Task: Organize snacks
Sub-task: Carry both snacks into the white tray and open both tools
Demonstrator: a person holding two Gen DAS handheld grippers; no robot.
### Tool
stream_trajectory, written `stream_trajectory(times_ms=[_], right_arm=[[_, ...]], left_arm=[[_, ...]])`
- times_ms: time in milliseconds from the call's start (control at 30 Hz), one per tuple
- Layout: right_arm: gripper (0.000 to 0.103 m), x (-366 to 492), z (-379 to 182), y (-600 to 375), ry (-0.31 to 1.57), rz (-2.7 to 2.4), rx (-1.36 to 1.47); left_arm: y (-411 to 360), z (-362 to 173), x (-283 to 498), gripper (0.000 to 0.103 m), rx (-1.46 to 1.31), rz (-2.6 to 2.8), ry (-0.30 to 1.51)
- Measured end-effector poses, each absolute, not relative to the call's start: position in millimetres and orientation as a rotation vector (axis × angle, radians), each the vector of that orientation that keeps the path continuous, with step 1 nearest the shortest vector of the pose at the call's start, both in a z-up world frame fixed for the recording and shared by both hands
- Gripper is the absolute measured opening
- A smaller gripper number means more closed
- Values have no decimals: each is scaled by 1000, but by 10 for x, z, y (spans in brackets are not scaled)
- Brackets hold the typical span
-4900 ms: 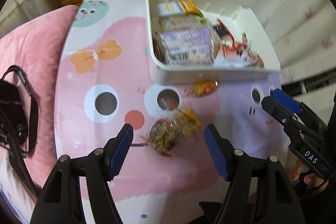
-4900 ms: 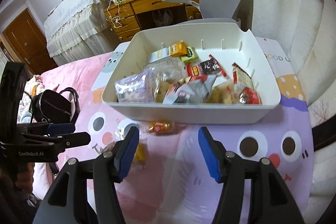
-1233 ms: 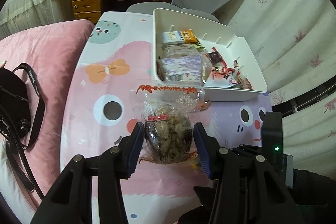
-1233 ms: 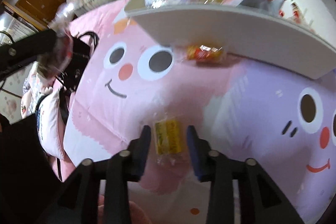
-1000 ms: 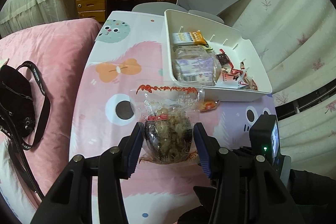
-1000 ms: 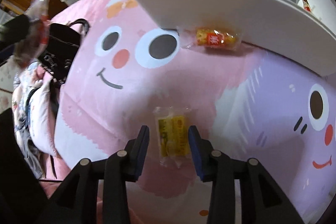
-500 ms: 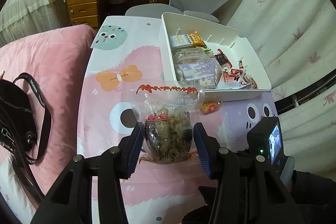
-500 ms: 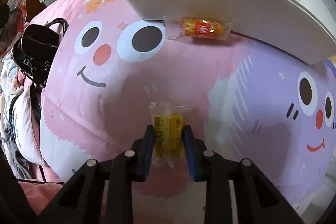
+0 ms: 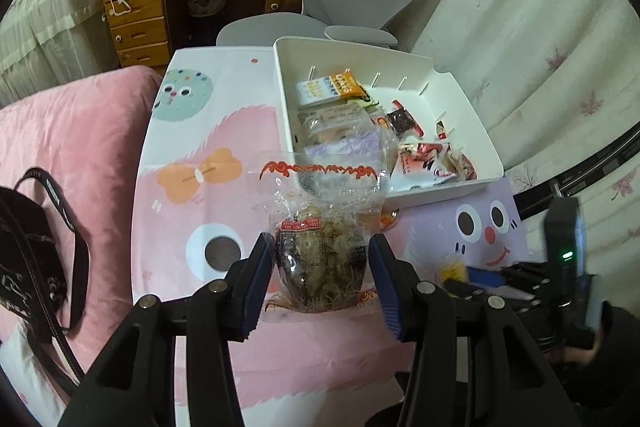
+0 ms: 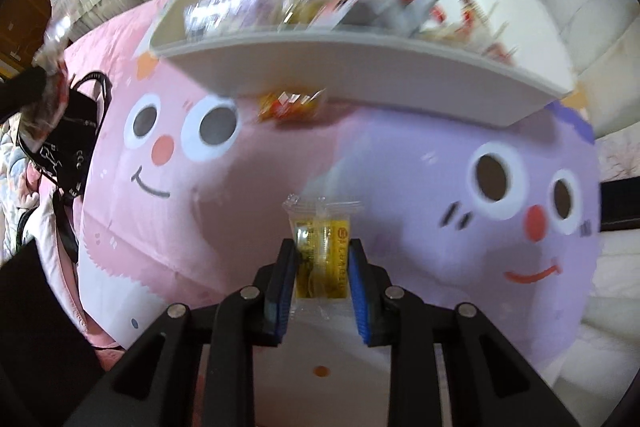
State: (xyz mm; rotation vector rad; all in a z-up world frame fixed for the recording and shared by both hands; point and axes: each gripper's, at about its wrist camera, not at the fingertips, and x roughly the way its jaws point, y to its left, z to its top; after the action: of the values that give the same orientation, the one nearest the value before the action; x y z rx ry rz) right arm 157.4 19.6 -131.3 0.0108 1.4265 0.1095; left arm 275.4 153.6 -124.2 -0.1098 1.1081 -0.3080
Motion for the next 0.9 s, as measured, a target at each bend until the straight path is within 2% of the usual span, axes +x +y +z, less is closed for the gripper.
stream_trajectory(times_ms=[500,900], right_arm=[[26,2218,-407,-578,1224,96,-53],[26,2873,-281,-885,1152,114,-35]], left_arm=[[955,-916,3375,48,-12,-314,1033],[512,-836,3901,48,-23,-313,982]])
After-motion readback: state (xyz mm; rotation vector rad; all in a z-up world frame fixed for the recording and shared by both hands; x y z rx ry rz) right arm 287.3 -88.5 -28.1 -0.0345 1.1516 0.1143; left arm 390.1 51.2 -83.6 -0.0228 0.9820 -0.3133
